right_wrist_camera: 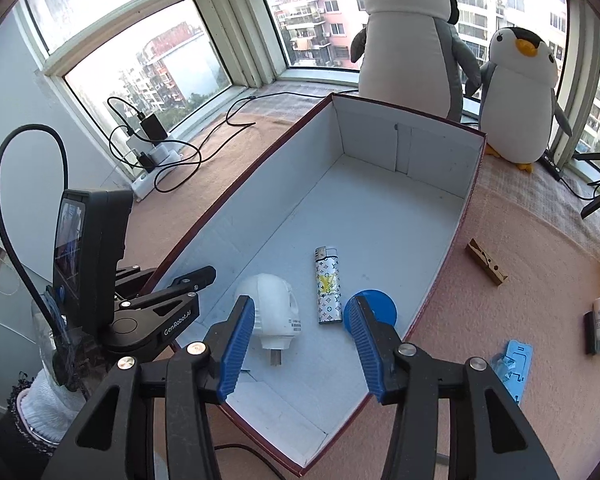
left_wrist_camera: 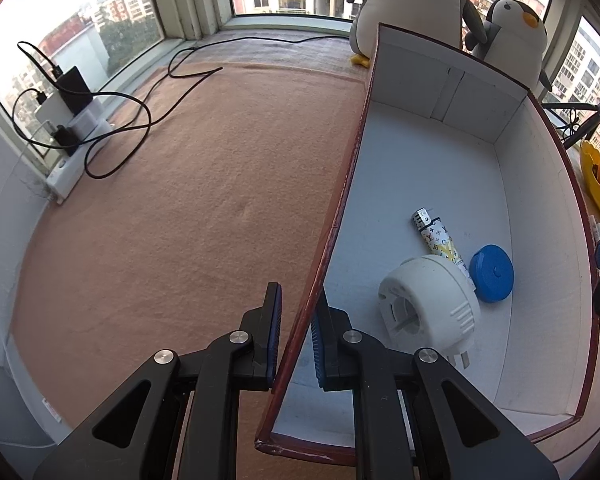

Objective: Organize rigid objects
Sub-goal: 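Carry the white device with the right gripper into the box and release it, then move the right gripper to the clear spray bottle and grasp it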

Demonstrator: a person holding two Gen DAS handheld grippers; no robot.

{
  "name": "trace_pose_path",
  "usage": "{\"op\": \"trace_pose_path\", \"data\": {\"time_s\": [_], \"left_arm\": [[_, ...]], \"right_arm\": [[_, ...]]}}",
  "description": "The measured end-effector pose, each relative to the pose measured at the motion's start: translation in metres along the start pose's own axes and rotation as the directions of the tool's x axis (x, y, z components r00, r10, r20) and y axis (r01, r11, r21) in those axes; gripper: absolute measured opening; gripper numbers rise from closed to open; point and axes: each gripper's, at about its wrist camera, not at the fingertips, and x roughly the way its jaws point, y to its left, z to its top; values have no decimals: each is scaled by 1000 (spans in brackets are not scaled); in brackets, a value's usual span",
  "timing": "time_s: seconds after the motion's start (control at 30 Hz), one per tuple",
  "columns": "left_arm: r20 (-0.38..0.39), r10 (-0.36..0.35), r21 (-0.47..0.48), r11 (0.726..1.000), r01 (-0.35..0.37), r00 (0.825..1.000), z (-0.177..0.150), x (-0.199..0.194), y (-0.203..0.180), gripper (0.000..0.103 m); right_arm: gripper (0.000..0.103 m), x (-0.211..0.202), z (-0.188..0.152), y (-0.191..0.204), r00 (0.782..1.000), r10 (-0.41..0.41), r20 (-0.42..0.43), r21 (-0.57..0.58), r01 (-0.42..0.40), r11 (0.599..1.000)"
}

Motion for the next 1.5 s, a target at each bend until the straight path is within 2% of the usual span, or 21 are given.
{"op": "trace_pose_path", "data": {"time_s": [0.2, 0.47, 0.83, 0.97, 1.03, 1.07, 1.13, 1.23, 1.4, 1.5], "left_arm": [[-6, 1, 24, 1000, -1, 1000, 1, 0, -2, 12], [-4, 6, 65, 998, -6, 1000, 3, -2, -5, 13], [-10, 9, 122, 993, -7, 1000, 4, -3, -10, 13], [-18, -12, 132, 991, 14, 1000, 5, -3, -10, 16], [-17, -10, 138, 990, 13, 1000, 5, -2, -11, 16], [-16, -10, 141, 990, 12, 1000, 5, -2, -11, 16], [-17, -11, 146, 989, 14, 1000, 5, -2, -12, 16], [-22, -16, 152, 988, 20, 1000, 5, -1, -12, 16], [-30, -25, 167, 986, 29, 999, 7, 0, -12, 16], [-31, -25, 179, 983, 30, 999, 7, 0, -13, 16]], "right_arm": [[46, -20, -6, -28, 999, -21, 41, 82, 17, 996], [46, -44, -25, -78, 994, -90, 62, 194, 76, 978], [46, -74, -67, -141, 971, -210, 112, 362, 157, 919], [46, -82, -81, -157, 963, -245, 116, 405, 180, 896], [48, -85, -87, -163, 960, -258, 109, 422, 191, 886], [56, -86, -90, -166, 961, -258, 104, 428, 190, 883], [66, -88, -95, -171, 959, -266, 98, 437, 198, 877], [66, -86, -102, -175, 955, -290, 62, 438, 235, 868], [66, -74, -113, -181, 959, -282, -8, 451, 255, 855], [66, -67, -118, -179, 952, -305, -34, 436, 289, 852]]}}
